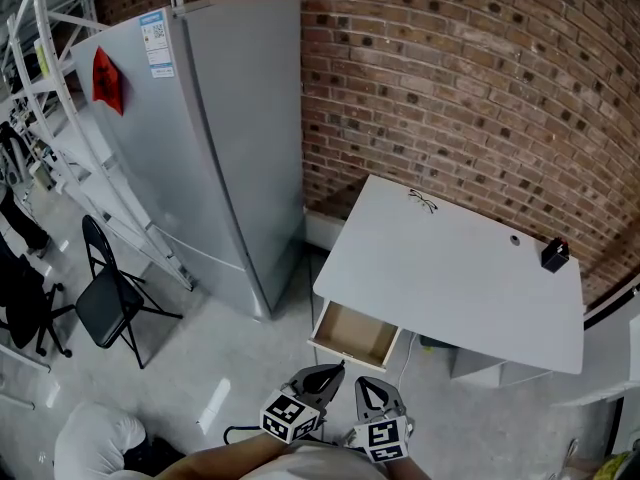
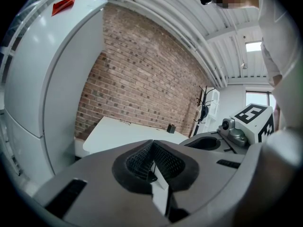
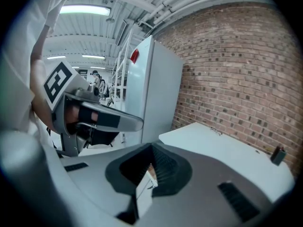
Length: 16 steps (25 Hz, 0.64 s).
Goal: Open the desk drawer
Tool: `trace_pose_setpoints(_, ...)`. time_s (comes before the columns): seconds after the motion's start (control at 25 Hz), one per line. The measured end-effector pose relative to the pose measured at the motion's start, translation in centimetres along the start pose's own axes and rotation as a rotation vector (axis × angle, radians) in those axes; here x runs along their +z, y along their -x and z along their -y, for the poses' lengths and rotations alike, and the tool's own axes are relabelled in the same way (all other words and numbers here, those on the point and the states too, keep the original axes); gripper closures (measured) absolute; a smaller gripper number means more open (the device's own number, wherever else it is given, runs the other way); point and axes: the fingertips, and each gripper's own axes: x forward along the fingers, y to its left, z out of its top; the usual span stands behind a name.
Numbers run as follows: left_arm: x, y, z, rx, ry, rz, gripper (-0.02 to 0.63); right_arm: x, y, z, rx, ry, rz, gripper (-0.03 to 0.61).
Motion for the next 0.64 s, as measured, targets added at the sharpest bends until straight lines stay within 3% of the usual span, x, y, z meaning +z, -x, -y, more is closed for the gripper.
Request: trace_pose_setpoints(0.64, -0.5, 1.8, -1.3, 0.018, 0.009, -0.004, 0.606, 0.7, -1.1, -2.2, 0.035, 0.007, -0.004, 0.563)
